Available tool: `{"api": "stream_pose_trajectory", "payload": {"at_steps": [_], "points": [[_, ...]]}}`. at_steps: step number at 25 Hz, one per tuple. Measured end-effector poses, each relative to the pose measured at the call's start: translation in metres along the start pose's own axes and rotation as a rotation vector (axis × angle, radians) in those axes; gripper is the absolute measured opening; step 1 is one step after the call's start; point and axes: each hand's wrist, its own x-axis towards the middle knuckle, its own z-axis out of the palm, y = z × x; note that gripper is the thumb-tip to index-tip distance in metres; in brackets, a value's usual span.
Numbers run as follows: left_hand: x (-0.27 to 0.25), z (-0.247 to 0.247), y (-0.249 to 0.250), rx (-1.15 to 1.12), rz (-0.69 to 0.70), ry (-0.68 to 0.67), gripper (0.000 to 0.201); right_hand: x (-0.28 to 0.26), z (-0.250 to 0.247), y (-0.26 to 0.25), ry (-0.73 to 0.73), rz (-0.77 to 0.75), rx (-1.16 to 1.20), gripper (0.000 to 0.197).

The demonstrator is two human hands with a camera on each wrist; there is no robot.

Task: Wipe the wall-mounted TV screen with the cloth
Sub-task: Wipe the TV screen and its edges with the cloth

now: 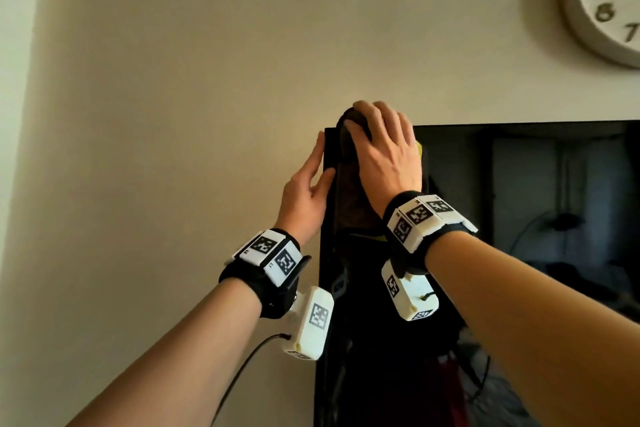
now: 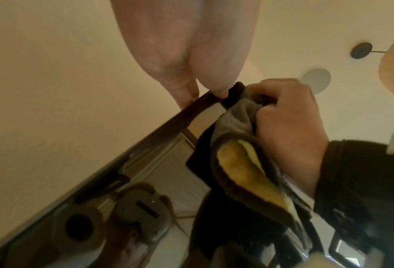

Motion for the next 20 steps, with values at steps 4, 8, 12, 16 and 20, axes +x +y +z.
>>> {"api": "stream_pose_trajectory", "payload": {"at_steps": [4,8,12,16,20], "points": [[-0.001,0.005,-0.004,-0.02,0.052,0.013,0.057,-0.028,0.004,0.004,-0.123,-0.151,-0.038,0.049],[-0.007,0.006,0.002,0.028,0.049,0.024,0.058,-0.033,-0.004,-0.005,-0.084,-0.079,-0.083,0.048],[-0.008,0.005,0.004,0.064,0.034,0.022,0.058,-0.038,-0.004,0.005,-0.067,-0.215,-0.102,0.046],[-0.012,0.01,0.003,0.06,0.028,0.061,0.057,-0.036,-0.004,-0.007,-0.123,-0.028,-0.167,0.053],[-0.012,0.012,0.006,0.073,0.04,0.079,0.06,-0.049,-0.001,0.002,-0.142,0.007,-0.156,0.054]]}}
